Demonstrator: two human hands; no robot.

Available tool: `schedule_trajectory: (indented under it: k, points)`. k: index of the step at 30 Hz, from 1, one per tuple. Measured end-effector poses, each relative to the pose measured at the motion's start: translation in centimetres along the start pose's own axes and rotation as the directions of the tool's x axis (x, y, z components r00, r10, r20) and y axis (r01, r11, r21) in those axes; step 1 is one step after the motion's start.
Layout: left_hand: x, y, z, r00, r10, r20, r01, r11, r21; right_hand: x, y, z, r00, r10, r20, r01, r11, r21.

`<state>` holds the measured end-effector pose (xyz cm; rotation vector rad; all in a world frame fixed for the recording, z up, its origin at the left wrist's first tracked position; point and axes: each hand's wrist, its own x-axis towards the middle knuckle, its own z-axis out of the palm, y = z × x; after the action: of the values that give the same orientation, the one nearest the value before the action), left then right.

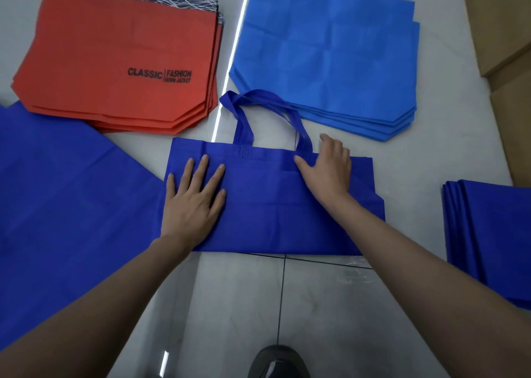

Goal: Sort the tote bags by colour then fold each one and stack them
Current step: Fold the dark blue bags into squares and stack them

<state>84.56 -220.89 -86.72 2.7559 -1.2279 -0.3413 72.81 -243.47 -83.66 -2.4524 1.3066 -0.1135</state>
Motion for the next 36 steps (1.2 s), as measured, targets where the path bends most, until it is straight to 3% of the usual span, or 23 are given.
schedule_trajectory:
  k: [4,6,8,10,12,15,18,20,22,24,26,29,32,34,36]
  points:
    - [0.0,-0.1,0.0,1.000,0.000,-0.010,0.000,1.000,-0.014,3.3,-3.7,0.1,0.985,0.086,0.152,-0.095,0.994,0.056]
    - [-0.1,-0.1,0.0,1.000,0.003,-0.011,-0.003,1.000,-0.020,4.2,-4.6,-0.1,0.955,0.198,0.223,-0.256,0.928,0.270]
    - [-0.2,0.0,-0.1,1.000,0.003,-0.010,-0.004,1.000,-0.028,4.3,-5.0,-0.9,0.938,0.196,0.287,-0.331,0.757,0.563]
    - [-0.3,0.1,-0.3,1.000,0.000,0.002,0.000,1.000,-0.031,3.7,-5.2,-2.5,0.969,0.079,0.235,-0.228,0.654,0.721]
    - [-0.4,0.3,-0.4,1.000,-0.007,0.013,0.008,0.999,-0.038,2.3,-5.1,-4.2,0.992,-0.054,0.110,-0.050,0.642,0.765]
    - [-0.5,0.7,-0.7,0.999,-0.033,0.028,0.034,0.999,-0.031,-1.4,-3.6,-5.5,0.956,-0.294,-0.008,0.226,0.716,0.661]
    - [-0.7,1.4,-0.9,0.995,-0.073,0.061,0.073,0.997,-0.008,-5.2,-0.9,-4.4,0.853,-0.520,-0.053,0.504,0.791,0.347]
    - [-0.9,1.9,-1.2,0.993,-0.096,0.065,0.096,0.995,0.003,-7.7,1.2,-2.4,0.756,-0.653,-0.050,0.654,0.750,0.100]
    - [-1.2,2.3,-1.6,0.989,-0.119,0.083,0.119,0.993,0.011,-10.2,2.8,-0.1,0.738,-0.674,-0.010,0.669,0.734,-0.115]
    - [-1.5,2.6,-2.2,0.985,-0.142,0.094,0.139,0.990,0.036,-12.2,3.8,1.7,0.807,-0.590,0.022,0.582,0.789,-0.196]
    - [-1.6,2.7,-3.1,0.986,-0.161,0.036,0.159,0.987,0.032,-12.8,4.2,2.5,0.848,-0.528,0.034,0.526,0.834,-0.167]
    - [-0.4,2.7,-4.4,0.973,-0.167,-0.157,0.160,0.985,-0.057,-12.2,4.1,2.6,0.836,-0.548,0.023,0.547,0.829,-0.113]
    - [2.7,3.4,-6.0,0.969,-0.067,-0.238,0.017,0.978,-0.206,-11.5,4.3,2.5,0.820,-0.569,0.065,0.573,0.814,-0.099]
    - [4.8,4.4,-6.8,0.989,0.021,-0.148,-0.060,0.962,-0.267,-11.4,4.7,2.5,0.807,-0.582,0.096,0.589,0.805,-0.076]
    - [6.5,5.6,-7.2,0.997,0.020,0.077,0.004,0.953,-0.302,-11.3,5.1,2.3,0.794,-0.598,0.105,0.606,0.793,-0.066]
